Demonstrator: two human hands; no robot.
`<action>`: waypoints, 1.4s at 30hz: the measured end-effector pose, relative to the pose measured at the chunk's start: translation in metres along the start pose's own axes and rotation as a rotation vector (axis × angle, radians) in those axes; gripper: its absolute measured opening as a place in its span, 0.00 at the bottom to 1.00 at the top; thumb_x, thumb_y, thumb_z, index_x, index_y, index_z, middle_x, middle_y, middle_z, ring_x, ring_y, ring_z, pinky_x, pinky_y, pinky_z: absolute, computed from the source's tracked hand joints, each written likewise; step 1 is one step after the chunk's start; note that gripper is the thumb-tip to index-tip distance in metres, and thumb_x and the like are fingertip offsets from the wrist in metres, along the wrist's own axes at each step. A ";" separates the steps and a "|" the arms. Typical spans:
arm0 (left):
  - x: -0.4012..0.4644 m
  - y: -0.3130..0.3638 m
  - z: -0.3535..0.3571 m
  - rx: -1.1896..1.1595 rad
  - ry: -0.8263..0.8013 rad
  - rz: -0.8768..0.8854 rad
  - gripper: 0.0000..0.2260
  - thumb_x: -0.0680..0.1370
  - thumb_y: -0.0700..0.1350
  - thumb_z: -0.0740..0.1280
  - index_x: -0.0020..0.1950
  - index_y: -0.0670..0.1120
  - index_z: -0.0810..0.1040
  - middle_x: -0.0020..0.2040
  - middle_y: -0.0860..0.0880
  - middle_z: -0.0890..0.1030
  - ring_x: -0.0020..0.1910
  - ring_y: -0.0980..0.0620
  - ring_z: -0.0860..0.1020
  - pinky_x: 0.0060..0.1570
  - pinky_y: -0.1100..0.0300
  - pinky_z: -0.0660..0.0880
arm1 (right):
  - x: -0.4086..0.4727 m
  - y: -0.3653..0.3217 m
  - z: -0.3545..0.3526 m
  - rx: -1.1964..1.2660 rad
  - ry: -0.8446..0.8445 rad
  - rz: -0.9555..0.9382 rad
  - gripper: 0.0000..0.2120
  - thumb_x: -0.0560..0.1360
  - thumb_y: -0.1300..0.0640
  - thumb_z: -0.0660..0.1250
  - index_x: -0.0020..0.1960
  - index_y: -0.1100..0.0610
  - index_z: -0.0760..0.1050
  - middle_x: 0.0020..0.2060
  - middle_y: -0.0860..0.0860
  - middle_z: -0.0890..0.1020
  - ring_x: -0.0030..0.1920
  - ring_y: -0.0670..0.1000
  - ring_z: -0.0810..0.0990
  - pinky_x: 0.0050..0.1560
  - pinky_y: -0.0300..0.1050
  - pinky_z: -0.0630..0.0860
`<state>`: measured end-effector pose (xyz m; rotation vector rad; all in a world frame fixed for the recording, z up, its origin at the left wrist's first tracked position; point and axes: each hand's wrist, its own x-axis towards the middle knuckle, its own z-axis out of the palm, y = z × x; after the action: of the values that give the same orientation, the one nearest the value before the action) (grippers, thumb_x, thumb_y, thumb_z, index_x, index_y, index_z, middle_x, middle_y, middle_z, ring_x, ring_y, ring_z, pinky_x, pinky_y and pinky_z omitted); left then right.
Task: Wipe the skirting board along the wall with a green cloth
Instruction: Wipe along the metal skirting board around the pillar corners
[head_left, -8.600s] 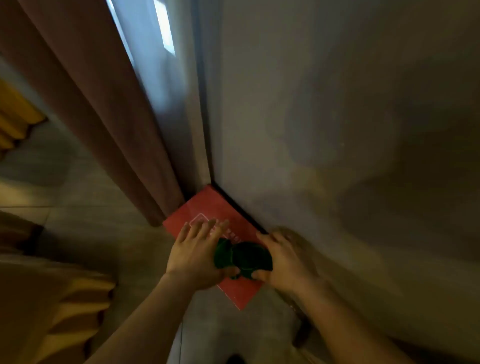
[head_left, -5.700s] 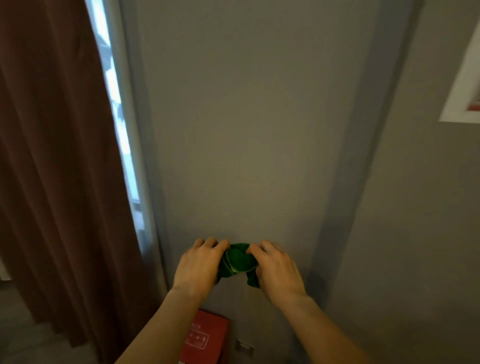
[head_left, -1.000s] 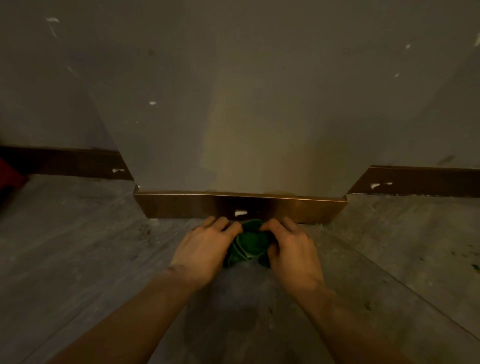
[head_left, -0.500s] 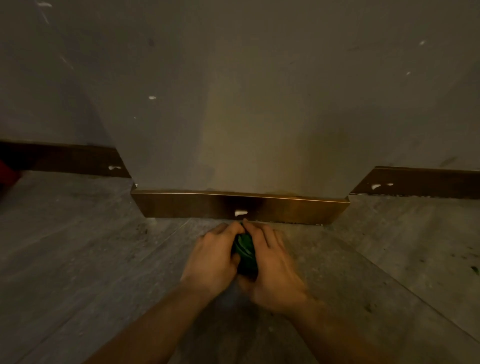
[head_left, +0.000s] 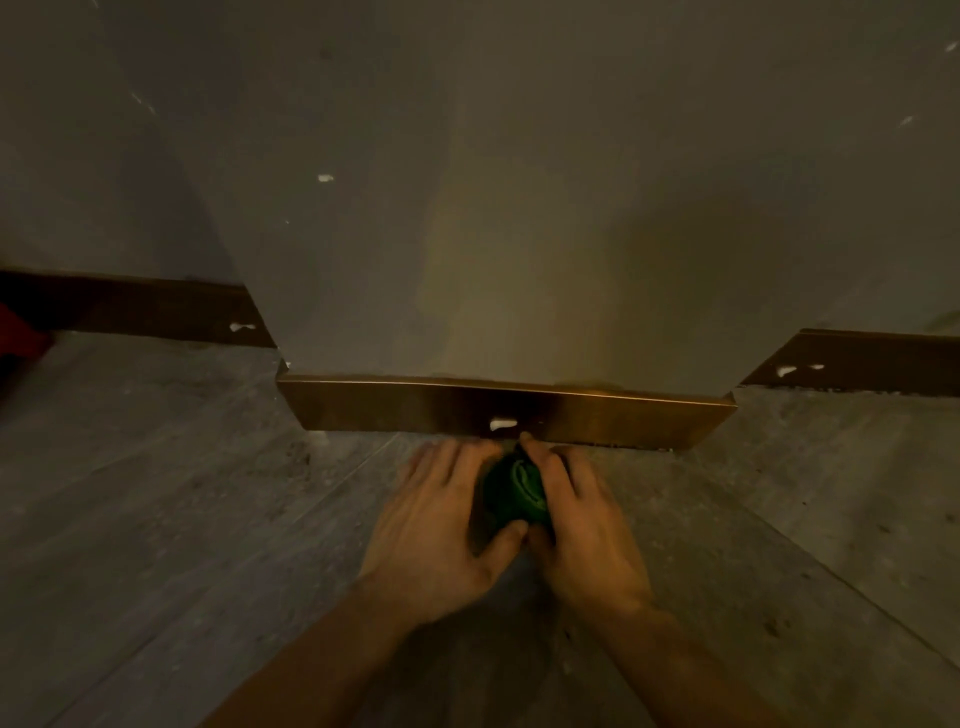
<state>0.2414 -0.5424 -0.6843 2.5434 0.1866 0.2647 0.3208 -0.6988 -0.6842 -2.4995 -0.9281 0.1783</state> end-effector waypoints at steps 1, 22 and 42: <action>-0.003 -0.006 0.002 0.099 0.014 0.016 0.31 0.75 0.70 0.61 0.73 0.56 0.63 0.68 0.56 0.71 0.69 0.55 0.68 0.74 0.46 0.62 | 0.000 0.002 0.000 -0.013 -0.001 0.008 0.44 0.71 0.62 0.71 0.77 0.44 0.49 0.68 0.51 0.64 0.66 0.54 0.68 0.62 0.53 0.74; -0.019 -0.054 0.041 0.339 -0.153 -0.169 0.51 0.69 0.82 0.50 0.83 0.51 0.49 0.83 0.43 0.47 0.81 0.41 0.41 0.76 0.32 0.48 | 0.007 -0.006 0.013 -0.263 -0.114 0.019 0.37 0.70 0.36 0.63 0.73 0.43 0.51 0.71 0.51 0.61 0.67 0.57 0.62 0.61 0.57 0.73; -0.019 -0.051 0.039 0.337 -0.174 -0.176 0.53 0.69 0.83 0.48 0.82 0.49 0.48 0.83 0.42 0.44 0.80 0.41 0.38 0.77 0.34 0.46 | 0.046 -0.033 -0.007 -0.322 -0.094 -0.295 0.39 0.62 0.57 0.80 0.65 0.50 0.60 0.69 0.58 0.59 0.60 0.64 0.72 0.47 0.59 0.81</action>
<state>0.2274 -0.5243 -0.7470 2.8417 0.4155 -0.0636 0.3384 -0.6497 -0.6609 -2.6144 -1.4512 0.0537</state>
